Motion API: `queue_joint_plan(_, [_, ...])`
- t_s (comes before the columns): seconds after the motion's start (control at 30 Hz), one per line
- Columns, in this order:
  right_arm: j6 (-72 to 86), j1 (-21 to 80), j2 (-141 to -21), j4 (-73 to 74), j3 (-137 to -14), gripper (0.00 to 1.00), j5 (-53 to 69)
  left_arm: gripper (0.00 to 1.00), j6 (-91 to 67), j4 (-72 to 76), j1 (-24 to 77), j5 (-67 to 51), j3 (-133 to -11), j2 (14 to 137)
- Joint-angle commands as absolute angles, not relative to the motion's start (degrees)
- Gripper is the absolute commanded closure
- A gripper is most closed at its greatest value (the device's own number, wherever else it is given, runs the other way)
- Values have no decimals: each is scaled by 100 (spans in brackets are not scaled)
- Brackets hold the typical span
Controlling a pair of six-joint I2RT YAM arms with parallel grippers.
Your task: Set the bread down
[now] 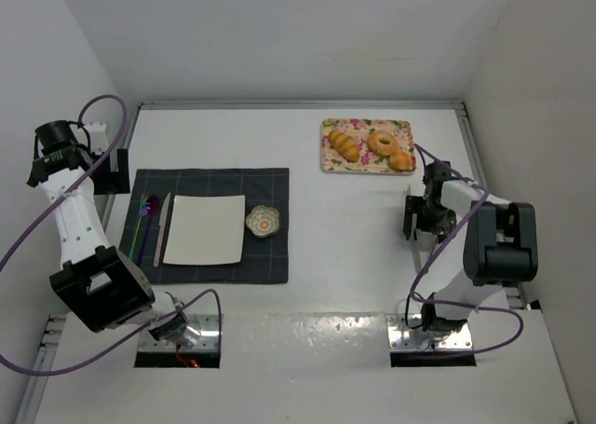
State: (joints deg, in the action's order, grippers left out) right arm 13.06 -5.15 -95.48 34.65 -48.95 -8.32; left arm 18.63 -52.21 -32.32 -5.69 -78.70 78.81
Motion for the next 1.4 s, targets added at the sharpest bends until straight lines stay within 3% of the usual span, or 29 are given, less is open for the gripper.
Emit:
queue_joint_plan(0.0, [1669, -501, -9274, 2981, -4274, 14, -730, 0, 1986, -5221, -3208, -510, -7999, 7576])
queue_joint_plan(0.17, [1767, -527, -8763, 1979, -3534, 10, -843, 0, 1986, -5221, -3208, -457, -7998, 7576])
queue_joint_plan(0.4, [1565, -642, -9220, 2119, -3648, 14, -967, 0, 1986, -5221, -3208, -457, -8051, 7523])
queue_joint_plan(0.83, [1371, -659, -8720, 2011, -3348, 45, -1423, 0, 1986, -5221, -3208, -404, -8051, 7471])
queue_joint_plan(0.97, [1266, -694, -8657, 3144, -4349, 47, -1468, 0, 1986, -5221, -3208, -404, -8051, 7471])
queue_joint_plan(1.1, [1213, -686, -8780, 4665, -6207, 47, -899, 0, 1986, -5221, -3208, -404, -8112, 7471])
queue_joint_plan(1.37, [1178, -694, -8763, 6992, -7698, 47, 490, 0, 1986, -5326, -3208, -642, -8393, 7638])
